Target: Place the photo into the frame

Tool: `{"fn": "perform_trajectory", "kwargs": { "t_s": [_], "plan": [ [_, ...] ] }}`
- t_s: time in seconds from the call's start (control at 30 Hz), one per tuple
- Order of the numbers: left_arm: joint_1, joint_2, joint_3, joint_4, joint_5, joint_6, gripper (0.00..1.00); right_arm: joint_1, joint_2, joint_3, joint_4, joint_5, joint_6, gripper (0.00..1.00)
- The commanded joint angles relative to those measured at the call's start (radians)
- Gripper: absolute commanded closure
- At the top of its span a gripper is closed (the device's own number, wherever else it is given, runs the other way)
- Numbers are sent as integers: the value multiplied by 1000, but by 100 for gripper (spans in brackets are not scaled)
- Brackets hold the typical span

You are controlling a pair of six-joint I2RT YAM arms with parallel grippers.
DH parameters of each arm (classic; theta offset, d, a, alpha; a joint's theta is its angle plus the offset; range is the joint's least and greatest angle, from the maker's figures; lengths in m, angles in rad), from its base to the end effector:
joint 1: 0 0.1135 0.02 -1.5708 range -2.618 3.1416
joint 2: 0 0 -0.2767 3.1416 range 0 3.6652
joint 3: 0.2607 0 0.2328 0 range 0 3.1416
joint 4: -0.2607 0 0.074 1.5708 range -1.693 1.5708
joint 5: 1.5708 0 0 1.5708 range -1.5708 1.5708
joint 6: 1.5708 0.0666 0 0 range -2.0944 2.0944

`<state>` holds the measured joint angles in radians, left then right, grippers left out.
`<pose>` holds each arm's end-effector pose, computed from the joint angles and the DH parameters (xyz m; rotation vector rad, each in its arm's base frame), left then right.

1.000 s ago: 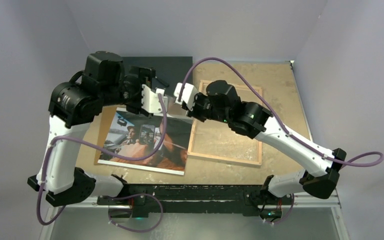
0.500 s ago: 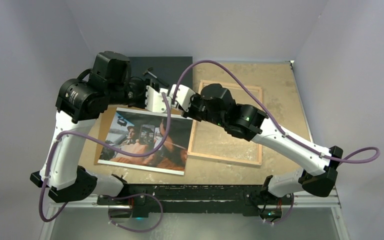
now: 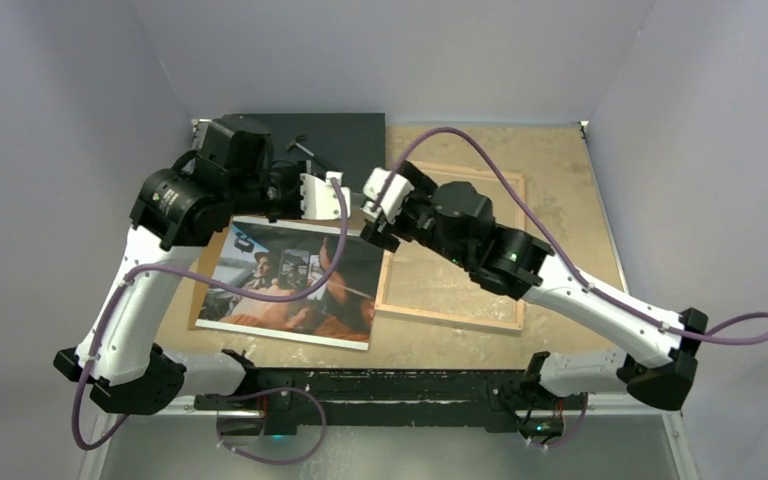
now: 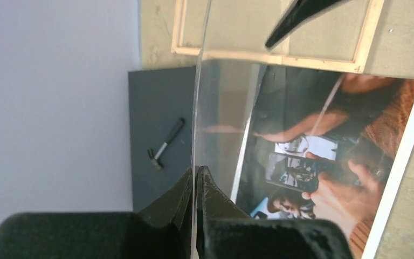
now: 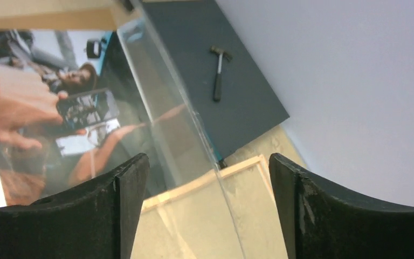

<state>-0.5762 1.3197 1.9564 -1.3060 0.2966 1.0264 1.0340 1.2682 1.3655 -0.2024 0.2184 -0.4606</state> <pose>0.1608 -0.1277 0.4781 1.6920 1.4174 -0.0828 0.1627 0.2451 0.4446 -1.0150 1.3381 0.2496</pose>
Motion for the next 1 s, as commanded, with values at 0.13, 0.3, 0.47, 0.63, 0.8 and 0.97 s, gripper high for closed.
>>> {"fn": "perform_trajectory", "kwargs": {
  "t_s": [0.13, 0.3, 0.47, 0.63, 0.8, 0.97],
  "plan": [
    [7, -107, -297, 449, -159, -312, 100, -280, -129, -75, 299, -180, 258, 1],
    [54, -77, -363, 652, -211, -546, 100, -465, -124, -61, 342, -215, 514, 1],
    [64, -35, -294, 843, -236, -700, 100, -577, -129, -106, 415, -385, 762, 1],
    [64, 51, -64, 883, -166, -811, 100, -627, -93, -183, 531, -570, 975, 1],
    [64, 60, 16, 923, -113, -878, 100, -701, -12, -353, 867, -758, 1314, 1],
    [64, 55, 66, 944, -74, -918, 100, -720, 121, -439, 1289, -793, 1523, 1]
  ]
}}
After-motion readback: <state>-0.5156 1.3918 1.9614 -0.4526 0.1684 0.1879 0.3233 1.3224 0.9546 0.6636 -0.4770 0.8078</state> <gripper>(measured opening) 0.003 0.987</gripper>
